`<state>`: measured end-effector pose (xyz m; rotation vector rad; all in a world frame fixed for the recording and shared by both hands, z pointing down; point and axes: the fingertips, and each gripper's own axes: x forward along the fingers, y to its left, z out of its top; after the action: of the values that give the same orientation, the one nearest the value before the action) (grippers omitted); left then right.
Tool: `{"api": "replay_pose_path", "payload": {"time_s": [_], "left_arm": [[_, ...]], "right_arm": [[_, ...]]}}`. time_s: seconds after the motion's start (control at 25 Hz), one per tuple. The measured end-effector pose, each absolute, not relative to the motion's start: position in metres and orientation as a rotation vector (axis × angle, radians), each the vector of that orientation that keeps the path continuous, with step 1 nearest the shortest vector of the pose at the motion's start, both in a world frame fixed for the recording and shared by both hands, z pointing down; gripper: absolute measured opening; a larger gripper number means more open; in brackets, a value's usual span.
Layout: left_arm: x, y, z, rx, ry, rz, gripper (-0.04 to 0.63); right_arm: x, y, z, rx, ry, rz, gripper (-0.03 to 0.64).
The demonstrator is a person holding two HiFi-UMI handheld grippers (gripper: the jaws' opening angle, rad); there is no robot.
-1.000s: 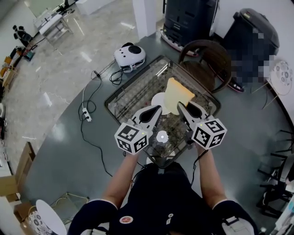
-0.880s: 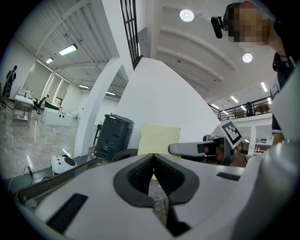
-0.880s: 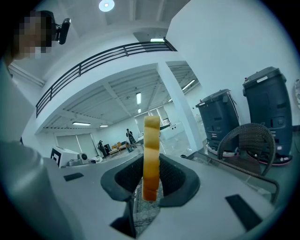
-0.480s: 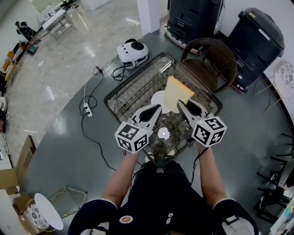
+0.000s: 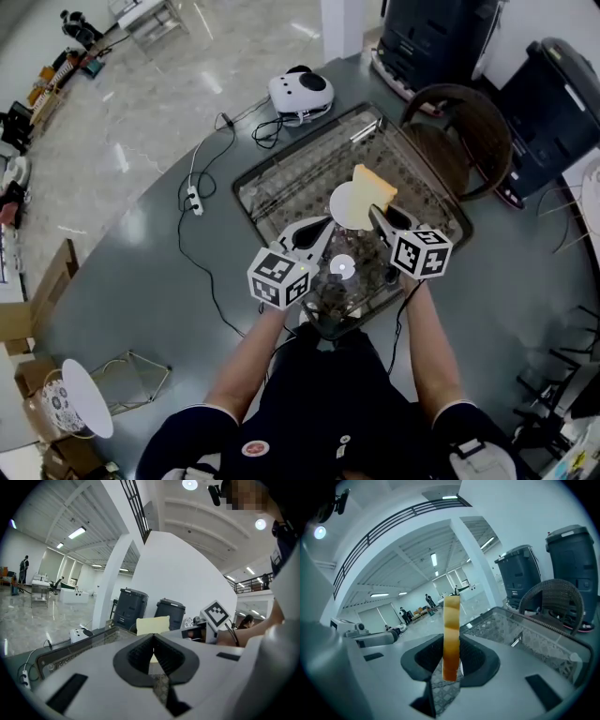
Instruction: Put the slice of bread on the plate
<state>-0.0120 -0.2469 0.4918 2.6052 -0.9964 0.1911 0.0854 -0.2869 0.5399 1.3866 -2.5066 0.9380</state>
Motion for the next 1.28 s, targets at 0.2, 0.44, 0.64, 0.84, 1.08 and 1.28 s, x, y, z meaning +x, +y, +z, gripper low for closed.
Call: {"api": "replay_pose_path", "payload": {"time_s": [0.2,0.44,0.64,0.84,1.08,1.28], "left_arm": [[-0.023,-0.241,0.514,2.554,-1.009,0.247,0.006],[-0.021,-0.242,0.529,2.499,-1.016,0.283,0.006],[-0.016,-0.243,0.543,2.475,-0.993,0.328,0.006],[-0.013,-0.241,0.554,2.452,-0.972,0.344,0.006],[-0.019,-0.244,0.56,2.437,-0.963,0.357,0.006],[-0.012,-0.247,0.563,2.439,-0.939,0.371,0.006]], "right_arm": [[0.078,-0.298,0.603,1.312,-2.381,1.034,0.094],[0.076,-0.314,0.644,1.296,-2.305,1.135,0.094],[0.063,-0.332,0.66,1.256,-2.303,1.196,0.094],[0.053,-0.341,0.674,1.214,-2.299,1.301,0.094],[0.053,-0.346,0.687,1.218,-2.28,1.424,0.095],[0.061,-0.349,0.7,1.211,-2.251,1.488,0.095]]}}
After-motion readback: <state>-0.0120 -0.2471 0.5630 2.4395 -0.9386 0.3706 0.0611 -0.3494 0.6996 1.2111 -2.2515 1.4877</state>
